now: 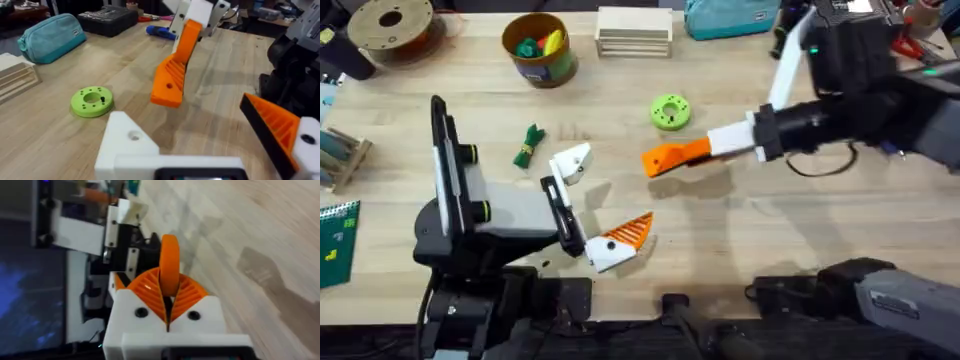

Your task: Pick up the gripper from the table and insert it into the empty holder that is missing its gripper. Then pick up a screw, insert it into the mounting hole, and use the screwdriver to tighten it. Finally, clean up the table by picking up the vegetable and placing it into the bucket.

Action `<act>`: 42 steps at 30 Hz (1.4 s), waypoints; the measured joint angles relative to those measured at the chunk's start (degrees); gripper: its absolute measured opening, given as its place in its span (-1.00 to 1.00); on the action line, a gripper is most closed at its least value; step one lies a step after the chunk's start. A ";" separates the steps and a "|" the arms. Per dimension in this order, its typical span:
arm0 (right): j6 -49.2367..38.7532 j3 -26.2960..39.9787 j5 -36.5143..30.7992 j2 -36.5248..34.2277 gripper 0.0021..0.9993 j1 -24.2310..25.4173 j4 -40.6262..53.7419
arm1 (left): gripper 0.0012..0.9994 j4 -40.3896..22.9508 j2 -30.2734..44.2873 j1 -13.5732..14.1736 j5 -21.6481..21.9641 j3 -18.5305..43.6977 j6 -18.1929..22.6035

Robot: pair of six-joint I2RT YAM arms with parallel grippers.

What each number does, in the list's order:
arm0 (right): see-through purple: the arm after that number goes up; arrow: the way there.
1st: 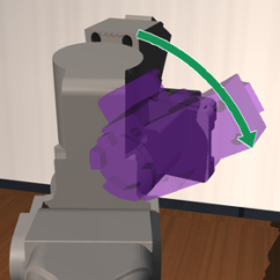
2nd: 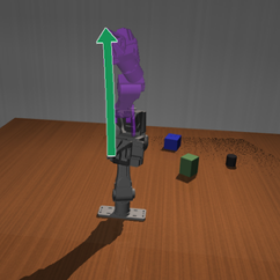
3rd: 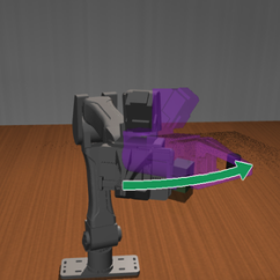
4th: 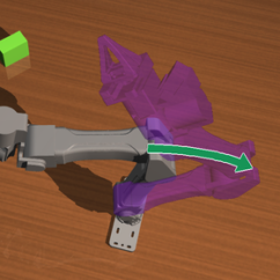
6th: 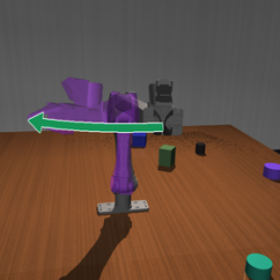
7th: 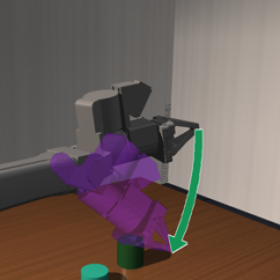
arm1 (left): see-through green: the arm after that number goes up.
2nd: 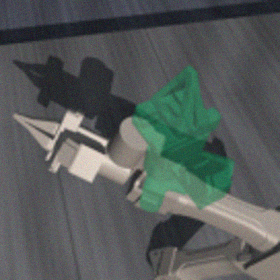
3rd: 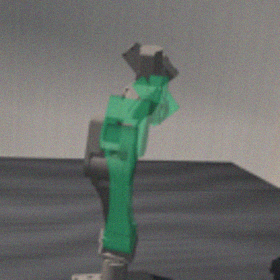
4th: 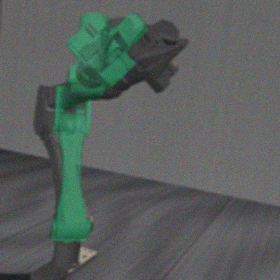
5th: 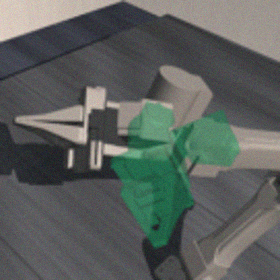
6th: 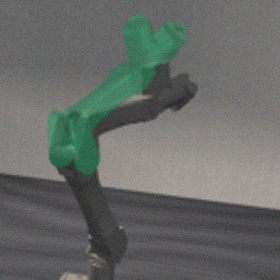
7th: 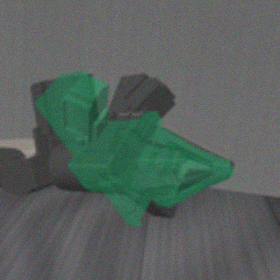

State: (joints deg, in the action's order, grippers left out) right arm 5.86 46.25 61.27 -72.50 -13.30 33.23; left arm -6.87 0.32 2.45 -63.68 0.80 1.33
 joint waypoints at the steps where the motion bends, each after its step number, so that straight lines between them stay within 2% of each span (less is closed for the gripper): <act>1: -0.25 0.00 2.45 -1.77 -0.99 -0.22 -1.71 | 0.97 0.00 -0.02 -0.01 0.00 0.00 0.13; 4: -0.22 0.01 8.74 -7.20 -0.99 -1.63 -6.81 | 0.97 -0.06 -0.01 -0.01 -0.31 0.00 1.00; 5: 0.86 0.10 12.45 -11.96 -0.99 -4.05 -10.62 | 0.97 -0.18 0.00 0.00 -1.06 0.00 1.97; 8: 2.84 0.91 14.97 -15.38 -0.99 -6.77 -13.50 | 0.97 -0.22 -0.01 0.01 -1.35 0.00 2.56; 13: 7.43 3.71 19.00 -17.59 -0.99 -9.97 -19.00 | 0.97 -0.37 -0.02 0.01 -2.03 0.00 2.94; 19: 13.98 4.73 23.13 -17.59 -0.99 -10.16 -22.10 | 0.97 -0.46 -0.01 -0.01 -2.78 0.00 2.97; 30: 14.27 4.75 23.69 -25.31 -0.99 -10.16 -22.19 | 0.97 -0.46 -0.02 0.00 -2.78 0.00 2.97; 42: 13.82 4.75 25.66 -25.72 -0.99 -10.16 -22.99 | 0.97 -0.46 -0.02 0.00 -2.78 0.00 2.68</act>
State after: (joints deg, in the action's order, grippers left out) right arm 19.68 51.00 86.94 -98.21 -23.46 10.24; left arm -7.33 0.30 2.46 -66.46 0.80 4.01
